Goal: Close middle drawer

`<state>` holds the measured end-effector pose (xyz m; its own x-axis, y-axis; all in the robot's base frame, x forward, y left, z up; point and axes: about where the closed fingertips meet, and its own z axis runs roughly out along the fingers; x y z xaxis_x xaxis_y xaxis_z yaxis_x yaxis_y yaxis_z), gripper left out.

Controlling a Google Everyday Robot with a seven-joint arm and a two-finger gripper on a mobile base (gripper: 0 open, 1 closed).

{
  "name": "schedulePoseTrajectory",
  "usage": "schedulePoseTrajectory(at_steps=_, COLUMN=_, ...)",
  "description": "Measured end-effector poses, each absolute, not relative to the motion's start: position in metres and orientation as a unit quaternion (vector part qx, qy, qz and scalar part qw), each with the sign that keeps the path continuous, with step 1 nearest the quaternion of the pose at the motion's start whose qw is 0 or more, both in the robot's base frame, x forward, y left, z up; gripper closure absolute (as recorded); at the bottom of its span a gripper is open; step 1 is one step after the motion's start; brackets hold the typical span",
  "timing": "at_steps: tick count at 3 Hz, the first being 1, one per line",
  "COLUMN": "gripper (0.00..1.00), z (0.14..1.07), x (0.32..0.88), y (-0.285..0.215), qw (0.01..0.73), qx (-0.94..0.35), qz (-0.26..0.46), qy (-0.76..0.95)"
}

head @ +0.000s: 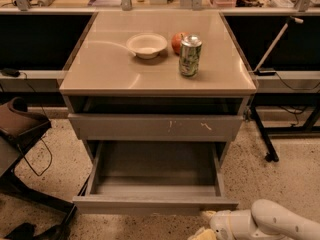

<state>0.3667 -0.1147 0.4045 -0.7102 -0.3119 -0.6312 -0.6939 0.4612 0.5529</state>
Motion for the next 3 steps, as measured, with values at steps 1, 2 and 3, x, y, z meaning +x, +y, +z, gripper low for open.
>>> schedulePoseTrajectory(at_steps=1, gripper=0.00, z=0.409, x=0.389, y=-0.124, qw=0.229, qx=-0.289, qz=0.417, qy=0.831)
schedulePoseTrajectory(at_steps=2, gripper=0.00, z=0.420, x=0.430, y=-0.136, qw=0.246, qx=-0.269, qz=0.407, qy=0.838)
schedulePoseTrajectory(at_steps=3, gripper=0.00, z=0.420, x=0.429, y=-0.137, qw=0.246, qx=-0.269, qz=0.407, qy=0.838)
